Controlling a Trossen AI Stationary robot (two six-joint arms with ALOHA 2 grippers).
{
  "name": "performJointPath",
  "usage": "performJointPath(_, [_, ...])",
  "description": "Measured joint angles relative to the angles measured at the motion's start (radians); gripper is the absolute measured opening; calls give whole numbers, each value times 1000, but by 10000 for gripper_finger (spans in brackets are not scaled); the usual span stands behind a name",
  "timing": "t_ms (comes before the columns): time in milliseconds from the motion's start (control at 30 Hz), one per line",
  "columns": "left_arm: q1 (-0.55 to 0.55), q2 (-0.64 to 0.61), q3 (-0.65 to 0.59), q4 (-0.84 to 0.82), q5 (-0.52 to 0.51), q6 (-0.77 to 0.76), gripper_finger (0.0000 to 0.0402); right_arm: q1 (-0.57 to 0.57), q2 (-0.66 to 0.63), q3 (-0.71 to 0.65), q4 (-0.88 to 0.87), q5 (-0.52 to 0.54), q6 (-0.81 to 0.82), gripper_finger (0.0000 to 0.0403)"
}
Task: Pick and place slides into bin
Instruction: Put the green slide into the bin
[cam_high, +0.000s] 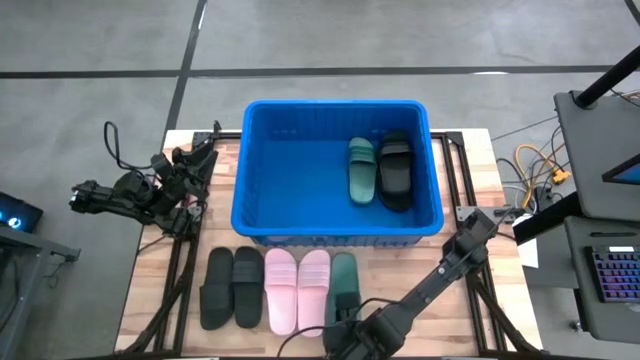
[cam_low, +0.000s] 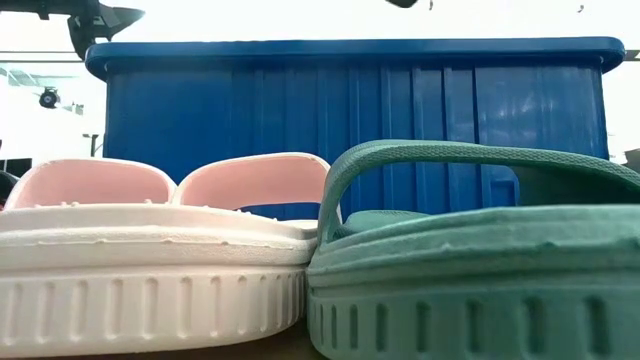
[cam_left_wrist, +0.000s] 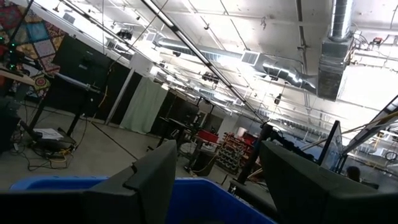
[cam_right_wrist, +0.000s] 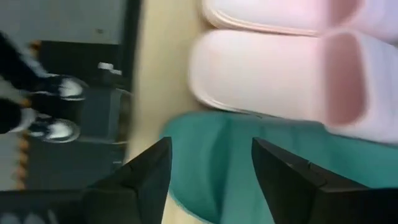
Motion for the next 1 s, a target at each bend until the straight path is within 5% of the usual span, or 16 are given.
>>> performJointPath(133, [0, 0, 0, 0, 0, -1, 217, 12, 20, 13, -103, 76, 25, 207])
performJointPath(367, [0, 0, 0, 0, 0, 0, 217, 35, 43, -22, -104, 83, 29, 194])
performJointPath(1000, [0, 0, 0, 1, 4, -1, 217, 96, 141, -27, -107, 324, 28, 187])
